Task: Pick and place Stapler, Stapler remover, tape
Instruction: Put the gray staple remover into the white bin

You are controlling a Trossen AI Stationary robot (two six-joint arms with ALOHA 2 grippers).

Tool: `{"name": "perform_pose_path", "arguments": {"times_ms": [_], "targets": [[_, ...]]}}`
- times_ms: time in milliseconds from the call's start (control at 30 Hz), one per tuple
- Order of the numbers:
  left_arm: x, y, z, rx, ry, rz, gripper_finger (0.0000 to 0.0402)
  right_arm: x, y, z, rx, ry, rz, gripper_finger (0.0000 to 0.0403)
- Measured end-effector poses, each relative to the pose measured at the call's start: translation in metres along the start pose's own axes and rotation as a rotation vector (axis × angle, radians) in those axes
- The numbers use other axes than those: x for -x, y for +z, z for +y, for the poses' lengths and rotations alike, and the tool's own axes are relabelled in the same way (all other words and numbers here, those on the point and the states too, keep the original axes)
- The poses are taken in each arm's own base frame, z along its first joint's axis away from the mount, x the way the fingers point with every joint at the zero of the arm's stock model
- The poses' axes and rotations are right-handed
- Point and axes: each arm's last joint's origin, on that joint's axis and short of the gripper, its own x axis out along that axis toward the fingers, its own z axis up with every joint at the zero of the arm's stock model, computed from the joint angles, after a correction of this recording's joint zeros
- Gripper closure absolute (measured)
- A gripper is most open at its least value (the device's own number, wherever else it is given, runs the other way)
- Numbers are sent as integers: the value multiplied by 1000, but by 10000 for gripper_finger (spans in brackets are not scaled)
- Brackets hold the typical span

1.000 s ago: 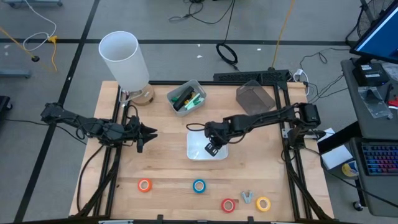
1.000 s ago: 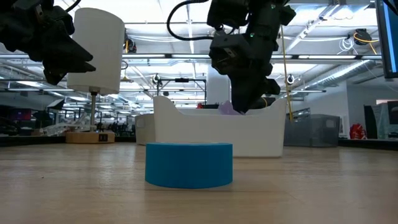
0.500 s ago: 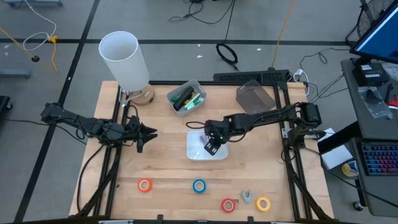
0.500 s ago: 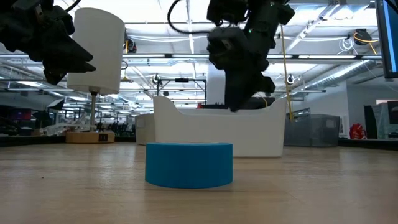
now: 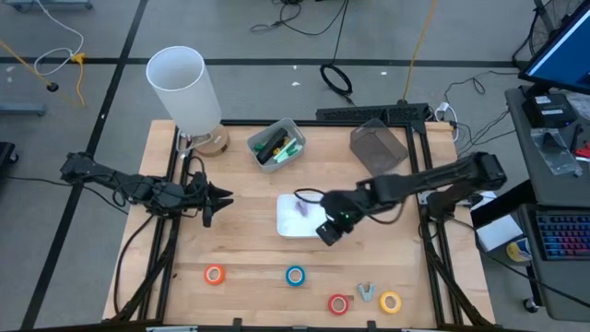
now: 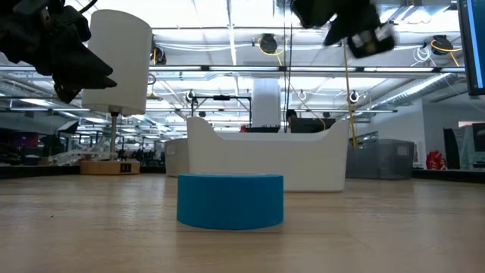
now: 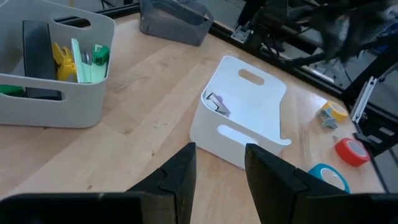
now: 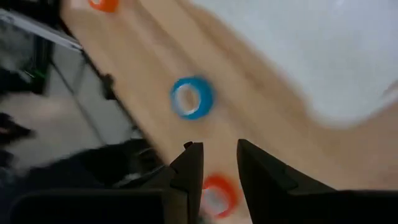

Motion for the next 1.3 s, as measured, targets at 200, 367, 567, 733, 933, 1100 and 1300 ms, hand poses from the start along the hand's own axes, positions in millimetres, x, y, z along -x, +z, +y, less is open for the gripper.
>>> {"name": "perform_pose_path", "arguments": {"times_ms": [200,367,567,733,933,1100,1300], "targets": [[0,-1,0,-18,2,7,266,-1,-51,10,-250,-63,105,307],[0,-3,2,-42,14,27,266,-5,-92,12,-387,-154,169,288],[0,-3,2,-73,15,29,266,-7,-129,15,-498,-182,113,267],[0,-3,2,-70,15,29,266,-16,-152,1,-599,-253,97,268],[0,-3,2,-58,14,29,266,-33,-169,-20,-648,-287,104,269],[0,-3,2,-44,12,30,266,-48,-176,-36,-669,-273,112,271],[0,-3,2,-42,12,30,266,-64,-177,-56,-672,-249,120,272]]}}
